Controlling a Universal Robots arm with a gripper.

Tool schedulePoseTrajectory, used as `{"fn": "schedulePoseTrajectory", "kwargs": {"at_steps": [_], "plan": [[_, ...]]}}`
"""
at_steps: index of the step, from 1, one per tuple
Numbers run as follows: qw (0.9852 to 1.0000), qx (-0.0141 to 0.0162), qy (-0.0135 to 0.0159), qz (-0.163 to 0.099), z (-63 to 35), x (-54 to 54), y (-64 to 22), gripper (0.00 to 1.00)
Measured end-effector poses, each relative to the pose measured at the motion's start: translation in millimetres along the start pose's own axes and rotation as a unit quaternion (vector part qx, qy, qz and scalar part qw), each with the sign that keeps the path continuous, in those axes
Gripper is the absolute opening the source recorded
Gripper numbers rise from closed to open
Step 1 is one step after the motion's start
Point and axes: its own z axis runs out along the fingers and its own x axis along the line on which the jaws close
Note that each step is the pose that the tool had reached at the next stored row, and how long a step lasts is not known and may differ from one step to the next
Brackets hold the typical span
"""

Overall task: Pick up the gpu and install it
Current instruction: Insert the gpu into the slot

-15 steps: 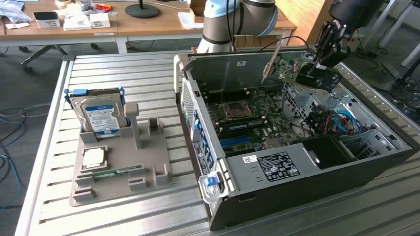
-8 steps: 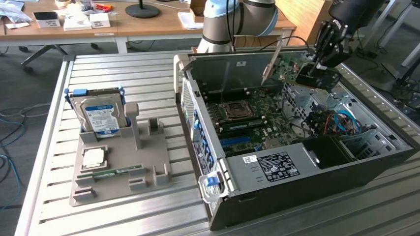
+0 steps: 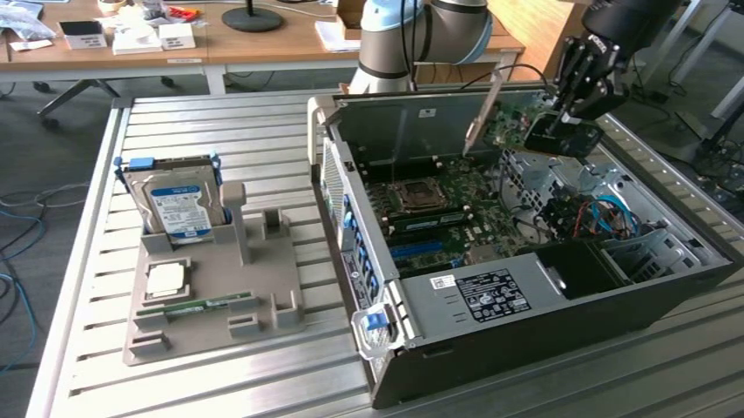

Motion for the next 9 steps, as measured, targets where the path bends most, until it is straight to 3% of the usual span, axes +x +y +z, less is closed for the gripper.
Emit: {"fn": "schedulePoseTrajectory", "kwargs": {"at_steps": [9], "plan": [[0.9984, -0.0013, 0.003, -0.056, 0.3, 0.1, 0.2, 0.27]]}}
